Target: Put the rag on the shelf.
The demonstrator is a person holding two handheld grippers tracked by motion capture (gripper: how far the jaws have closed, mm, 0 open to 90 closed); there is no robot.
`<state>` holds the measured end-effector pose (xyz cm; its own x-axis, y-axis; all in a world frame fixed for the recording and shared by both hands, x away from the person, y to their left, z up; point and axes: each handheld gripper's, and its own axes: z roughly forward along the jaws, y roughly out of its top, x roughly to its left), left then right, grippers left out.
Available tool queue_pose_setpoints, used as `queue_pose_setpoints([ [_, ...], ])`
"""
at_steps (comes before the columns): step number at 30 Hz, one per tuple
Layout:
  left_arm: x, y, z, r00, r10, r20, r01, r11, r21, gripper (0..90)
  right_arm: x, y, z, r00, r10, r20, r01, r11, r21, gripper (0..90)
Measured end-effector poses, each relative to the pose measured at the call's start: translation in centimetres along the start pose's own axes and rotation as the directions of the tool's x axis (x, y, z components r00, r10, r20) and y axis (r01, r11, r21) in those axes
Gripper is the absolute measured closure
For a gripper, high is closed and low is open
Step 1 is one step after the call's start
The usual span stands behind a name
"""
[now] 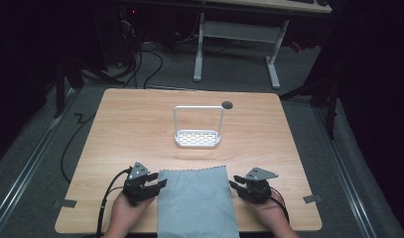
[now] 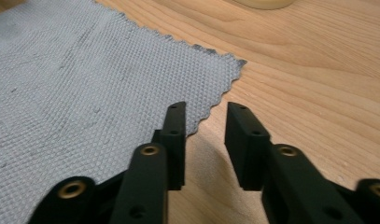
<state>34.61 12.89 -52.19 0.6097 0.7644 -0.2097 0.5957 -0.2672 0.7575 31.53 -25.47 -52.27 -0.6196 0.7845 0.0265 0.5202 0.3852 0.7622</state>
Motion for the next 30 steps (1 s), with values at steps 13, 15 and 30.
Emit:
queue_pose_setpoints([
  [13,-0.1,-0.4,1.5,0.9969,0.014,-0.078,-0.013,0.9999,0.007,68.0,0.0,-0.4,-0.8,0.9998,-0.009,0.017,0.009,0.999,-0.035,57.6],
  [15,-0.5,-0.4,1.6,0.996,0.046,-0.078,-0.044,0.9989,0.018,76.7,0.3,-0.2,-0.6,0.9998,-0.01,0.016,0.011,0.999,-0.038,54.5],
  [30,0.2,0.0,2.1,0.9998,0.011,-0.017,-0.011,0.9996,0.026,88.9,-0.1,3.9,4.4,0.9934,0.018,0.113,-0.025,0.998,0.059,52.6],
])
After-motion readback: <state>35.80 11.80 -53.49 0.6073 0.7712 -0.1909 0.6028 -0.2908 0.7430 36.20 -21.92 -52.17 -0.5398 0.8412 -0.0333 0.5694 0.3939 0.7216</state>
